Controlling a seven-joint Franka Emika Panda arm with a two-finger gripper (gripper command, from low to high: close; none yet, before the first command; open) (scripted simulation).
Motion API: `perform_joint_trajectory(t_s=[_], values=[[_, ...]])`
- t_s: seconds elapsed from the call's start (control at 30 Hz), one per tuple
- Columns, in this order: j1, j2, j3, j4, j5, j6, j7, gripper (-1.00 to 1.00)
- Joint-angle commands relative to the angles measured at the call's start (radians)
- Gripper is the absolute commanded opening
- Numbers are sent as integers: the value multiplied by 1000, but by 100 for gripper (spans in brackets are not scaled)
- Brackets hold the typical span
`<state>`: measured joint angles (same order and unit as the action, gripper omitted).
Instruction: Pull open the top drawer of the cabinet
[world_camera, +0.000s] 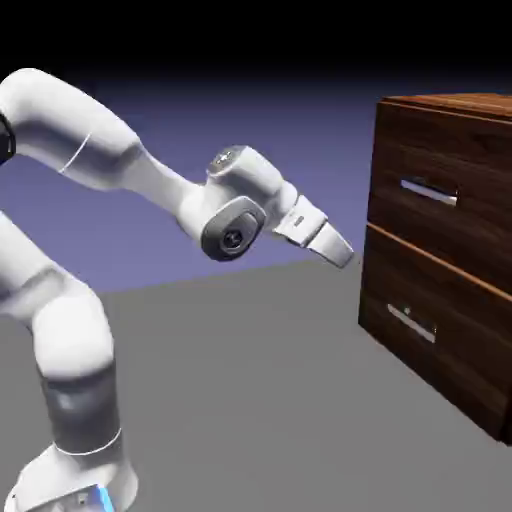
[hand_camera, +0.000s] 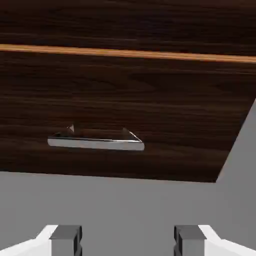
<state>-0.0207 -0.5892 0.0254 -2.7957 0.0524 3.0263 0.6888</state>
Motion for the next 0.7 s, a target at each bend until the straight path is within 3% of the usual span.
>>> perform_joint_trajectory(t_s=[0.0,0.67], values=[[-27,-16,21,12,44,-9,-43,0],[-570,-335,442,249,913,-186,-910,0]])
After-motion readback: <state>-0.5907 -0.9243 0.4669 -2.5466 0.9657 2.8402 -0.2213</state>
